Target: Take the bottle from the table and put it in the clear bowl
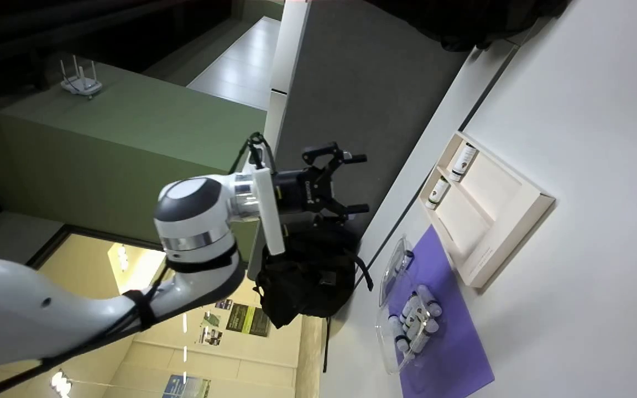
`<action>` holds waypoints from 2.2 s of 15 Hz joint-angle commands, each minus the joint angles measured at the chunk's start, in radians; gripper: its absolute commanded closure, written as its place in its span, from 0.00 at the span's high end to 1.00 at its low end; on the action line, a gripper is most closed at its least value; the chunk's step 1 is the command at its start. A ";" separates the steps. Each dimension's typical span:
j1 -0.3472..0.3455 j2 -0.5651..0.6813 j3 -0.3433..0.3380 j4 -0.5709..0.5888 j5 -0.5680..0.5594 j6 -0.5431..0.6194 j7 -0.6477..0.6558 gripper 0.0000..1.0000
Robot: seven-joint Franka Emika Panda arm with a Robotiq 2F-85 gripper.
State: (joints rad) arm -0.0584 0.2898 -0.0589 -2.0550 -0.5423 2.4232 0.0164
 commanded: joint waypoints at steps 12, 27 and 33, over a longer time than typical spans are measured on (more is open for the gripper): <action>0.176 0.393 -0.064 0.362 -0.033 -0.185 0.055 1.00; 0.153 0.503 -0.049 0.345 0.119 0.032 0.066 1.00; 0.158 0.511 -0.044 0.341 0.218 0.095 0.060 1.00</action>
State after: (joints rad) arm 0.1072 0.8071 -0.1142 -1.7003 -0.3649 2.5029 0.0660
